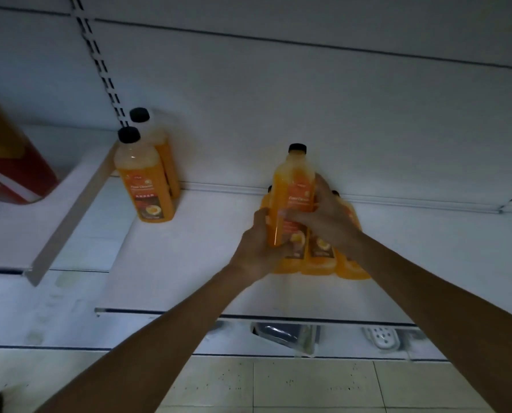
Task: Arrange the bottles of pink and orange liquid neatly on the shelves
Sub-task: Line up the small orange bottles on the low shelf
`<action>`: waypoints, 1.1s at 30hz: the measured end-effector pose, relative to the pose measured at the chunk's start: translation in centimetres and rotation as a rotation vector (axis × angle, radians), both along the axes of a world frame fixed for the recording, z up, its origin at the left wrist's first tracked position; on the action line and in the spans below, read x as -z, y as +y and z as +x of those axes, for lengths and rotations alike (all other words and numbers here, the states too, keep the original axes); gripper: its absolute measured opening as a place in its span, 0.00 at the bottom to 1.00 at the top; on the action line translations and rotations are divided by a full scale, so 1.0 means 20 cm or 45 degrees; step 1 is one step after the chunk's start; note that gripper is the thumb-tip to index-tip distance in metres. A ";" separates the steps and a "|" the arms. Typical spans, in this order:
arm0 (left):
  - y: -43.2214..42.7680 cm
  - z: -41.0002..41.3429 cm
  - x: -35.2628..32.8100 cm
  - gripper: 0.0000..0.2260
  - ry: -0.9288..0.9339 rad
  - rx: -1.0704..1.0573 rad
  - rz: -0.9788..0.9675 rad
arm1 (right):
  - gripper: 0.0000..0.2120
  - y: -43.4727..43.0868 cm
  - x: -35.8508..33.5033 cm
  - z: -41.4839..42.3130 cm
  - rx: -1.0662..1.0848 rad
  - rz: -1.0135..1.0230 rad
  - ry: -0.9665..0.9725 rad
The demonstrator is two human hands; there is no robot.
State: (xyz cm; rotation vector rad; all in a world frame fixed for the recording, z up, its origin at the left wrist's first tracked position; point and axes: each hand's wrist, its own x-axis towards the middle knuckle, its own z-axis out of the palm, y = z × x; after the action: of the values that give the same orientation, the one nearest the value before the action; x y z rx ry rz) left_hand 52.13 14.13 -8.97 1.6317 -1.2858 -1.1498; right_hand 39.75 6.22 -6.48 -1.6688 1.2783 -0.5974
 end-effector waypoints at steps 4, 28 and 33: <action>0.07 0.17 0.05 0.30 0.084 -0.002 -0.077 | 0.53 -0.03 -0.06 0.08 -0.131 0.032 -0.072; 0.44 0.72 0.47 0.38 -1.248 0.102 0.042 | 0.35 -0.12 0.05 0.88 -0.139 -0.643 0.183; 0.45 0.72 0.48 0.31 -1.280 0.090 0.067 | 0.31 -0.20 0.07 1.02 -0.129 -0.719 0.197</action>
State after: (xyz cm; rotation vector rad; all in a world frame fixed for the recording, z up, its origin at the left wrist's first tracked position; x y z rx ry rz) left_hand 66.50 23.07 -18.55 2.3276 -1.9140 -0.3386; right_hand 60.21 2.15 -7.94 -2.2651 1.1875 -0.8339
